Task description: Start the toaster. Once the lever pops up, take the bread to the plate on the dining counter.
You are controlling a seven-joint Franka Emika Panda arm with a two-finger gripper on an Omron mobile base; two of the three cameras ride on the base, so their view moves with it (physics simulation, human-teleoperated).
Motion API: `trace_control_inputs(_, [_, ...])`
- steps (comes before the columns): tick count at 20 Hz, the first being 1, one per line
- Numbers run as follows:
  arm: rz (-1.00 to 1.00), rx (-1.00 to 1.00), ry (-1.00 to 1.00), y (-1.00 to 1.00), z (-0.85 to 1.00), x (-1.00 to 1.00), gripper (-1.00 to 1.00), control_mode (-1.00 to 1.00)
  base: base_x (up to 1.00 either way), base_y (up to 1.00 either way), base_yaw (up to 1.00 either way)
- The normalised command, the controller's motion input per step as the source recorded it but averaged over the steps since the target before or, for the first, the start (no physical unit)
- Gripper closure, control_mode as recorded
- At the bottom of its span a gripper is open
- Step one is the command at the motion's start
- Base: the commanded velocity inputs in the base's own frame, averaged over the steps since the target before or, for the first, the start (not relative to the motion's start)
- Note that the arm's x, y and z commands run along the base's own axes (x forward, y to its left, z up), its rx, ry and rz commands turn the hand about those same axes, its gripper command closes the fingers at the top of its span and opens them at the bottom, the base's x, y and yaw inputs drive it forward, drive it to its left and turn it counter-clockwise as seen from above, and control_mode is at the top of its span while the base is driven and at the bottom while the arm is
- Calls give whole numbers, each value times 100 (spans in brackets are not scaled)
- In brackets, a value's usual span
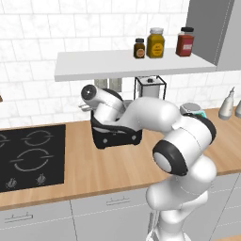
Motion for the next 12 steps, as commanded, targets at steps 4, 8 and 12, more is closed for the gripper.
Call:
trace_control_inputs(4, [0,0,0,0,-13,14,-100,-100,0,0,0])
trace_control_inputs(8, [0,0,0,0,-13,13,-100,-100,0,0,0])
trace_control_inputs(12, [0,0,0,1,-13,19,-100,-100,0,0,0])
